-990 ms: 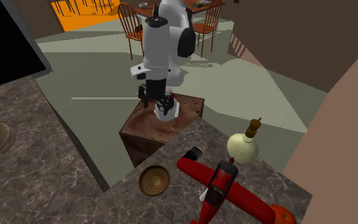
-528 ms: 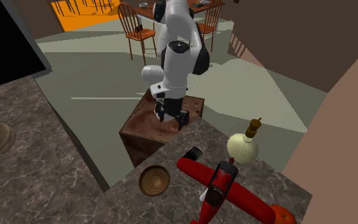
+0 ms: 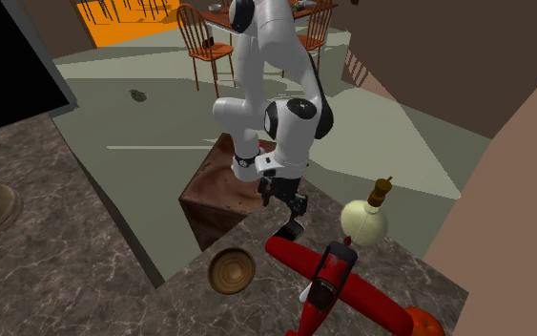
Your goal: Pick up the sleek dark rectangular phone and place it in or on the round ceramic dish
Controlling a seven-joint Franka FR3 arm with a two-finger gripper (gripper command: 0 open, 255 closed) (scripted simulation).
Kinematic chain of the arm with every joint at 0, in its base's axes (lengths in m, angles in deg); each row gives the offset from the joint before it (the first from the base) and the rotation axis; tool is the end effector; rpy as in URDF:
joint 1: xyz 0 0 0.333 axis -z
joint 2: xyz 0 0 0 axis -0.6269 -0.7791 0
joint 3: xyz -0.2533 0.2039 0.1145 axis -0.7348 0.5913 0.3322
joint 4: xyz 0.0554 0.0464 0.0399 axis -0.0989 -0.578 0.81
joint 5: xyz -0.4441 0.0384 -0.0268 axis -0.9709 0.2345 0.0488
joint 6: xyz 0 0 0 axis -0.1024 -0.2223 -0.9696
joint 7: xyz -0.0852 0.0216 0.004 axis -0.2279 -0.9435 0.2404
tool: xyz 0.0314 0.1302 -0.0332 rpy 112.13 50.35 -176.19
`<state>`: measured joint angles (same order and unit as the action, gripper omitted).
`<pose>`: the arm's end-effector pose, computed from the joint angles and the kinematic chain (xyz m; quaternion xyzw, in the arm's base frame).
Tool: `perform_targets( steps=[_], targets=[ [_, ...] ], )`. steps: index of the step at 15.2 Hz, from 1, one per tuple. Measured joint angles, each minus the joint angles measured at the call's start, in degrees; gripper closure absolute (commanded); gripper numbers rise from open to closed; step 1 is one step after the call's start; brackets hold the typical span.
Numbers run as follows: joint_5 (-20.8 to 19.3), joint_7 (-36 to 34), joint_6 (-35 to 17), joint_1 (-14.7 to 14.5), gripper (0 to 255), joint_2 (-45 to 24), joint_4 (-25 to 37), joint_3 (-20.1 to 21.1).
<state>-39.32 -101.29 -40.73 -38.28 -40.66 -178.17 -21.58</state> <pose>0.3605 0.2619 0.3726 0.9823 -0.1570 0.0993 0.0240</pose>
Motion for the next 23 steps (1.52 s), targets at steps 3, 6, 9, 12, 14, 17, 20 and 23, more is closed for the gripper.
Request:
perform_targets(
  steps=[3, 6, 9, 12, 14, 17, 20, 23],
  targets=[
    [-2.88, -7.59, -5.21, 3.58, 0, -6.74, 1.72, 6.73],
    [-5.17, -11.15, -7.97, 5.85, 0, -10.18, 2.28, 9.66],
    [-7.52, -13.3, -11.02, 7.84, 0, -13.06, 1.73, 11.7],
    [-10.16, -15.32, -13.53, 9.82, 0, -15.67, 1.35, 13.42],
    [-10.56, -15.63, -13.92, 10.1, 0, -16.05, 1.27, 13.67],
    [-10.71, -15.76, -14.04, 10.19, 0, -16.18, 1.27, 13.77],
    [-10.7, -15.76, -14.15, 10.15, 255, -16.14, 1.38, 13.81],
    [-10.76, -15.8, -14.11, 10.18, 255, -16.18, 1.41, 13.84]
  ],
)
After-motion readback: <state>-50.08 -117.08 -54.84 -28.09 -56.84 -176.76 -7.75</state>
